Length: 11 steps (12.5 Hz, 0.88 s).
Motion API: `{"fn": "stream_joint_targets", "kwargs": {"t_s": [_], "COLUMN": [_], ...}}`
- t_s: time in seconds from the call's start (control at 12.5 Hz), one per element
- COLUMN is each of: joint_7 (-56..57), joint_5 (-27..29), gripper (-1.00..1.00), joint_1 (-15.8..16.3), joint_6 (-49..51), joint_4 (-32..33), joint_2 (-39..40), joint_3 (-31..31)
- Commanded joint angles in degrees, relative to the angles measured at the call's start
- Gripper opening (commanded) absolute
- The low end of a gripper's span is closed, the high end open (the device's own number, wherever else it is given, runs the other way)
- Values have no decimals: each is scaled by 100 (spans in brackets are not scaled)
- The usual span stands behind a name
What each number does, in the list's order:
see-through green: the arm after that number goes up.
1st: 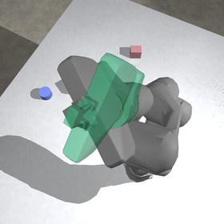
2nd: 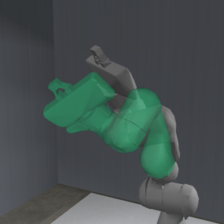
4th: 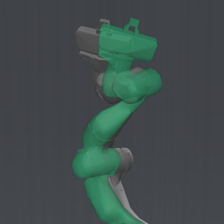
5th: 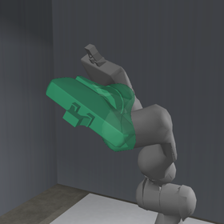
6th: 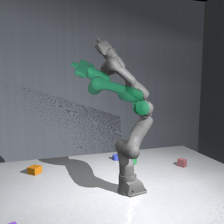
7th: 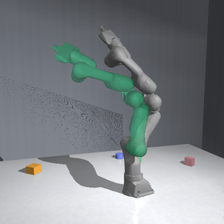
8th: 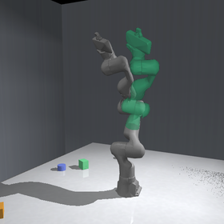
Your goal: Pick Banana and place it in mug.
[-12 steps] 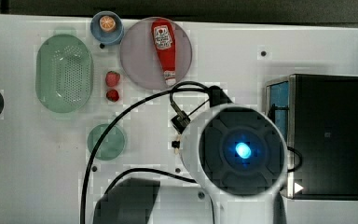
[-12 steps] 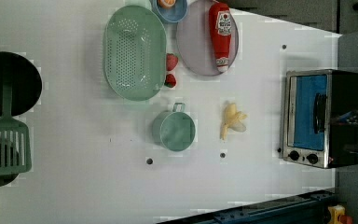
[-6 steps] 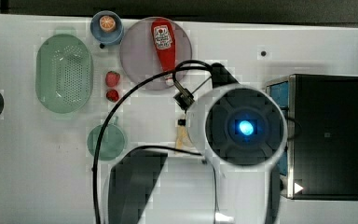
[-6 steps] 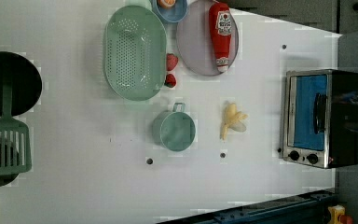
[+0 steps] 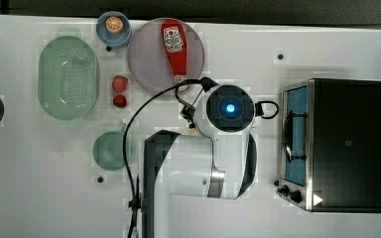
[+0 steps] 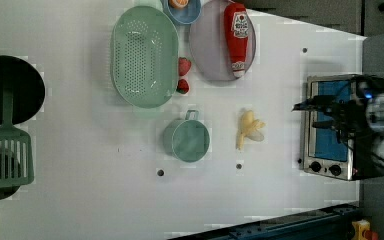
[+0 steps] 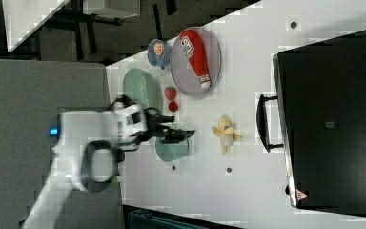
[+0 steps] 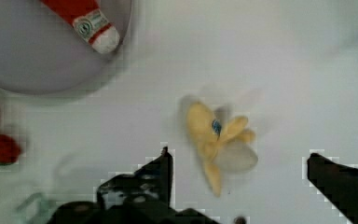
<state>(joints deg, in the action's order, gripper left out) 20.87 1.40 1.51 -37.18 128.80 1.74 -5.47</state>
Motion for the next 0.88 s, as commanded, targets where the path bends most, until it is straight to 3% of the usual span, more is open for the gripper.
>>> {"fn": "stream_joint_targets", "kwargs": {"t_s": [0.08, 0.88], "joint_7": [1775, 2201], "joint_5": [-128, -127], "gripper": [100, 100], "joint_1": [-28, -29], "joint_6": [-616, -1970], "joint_4": [280, 455], "joint_2": [232, 2007], "joint_3": [65, 185]}}
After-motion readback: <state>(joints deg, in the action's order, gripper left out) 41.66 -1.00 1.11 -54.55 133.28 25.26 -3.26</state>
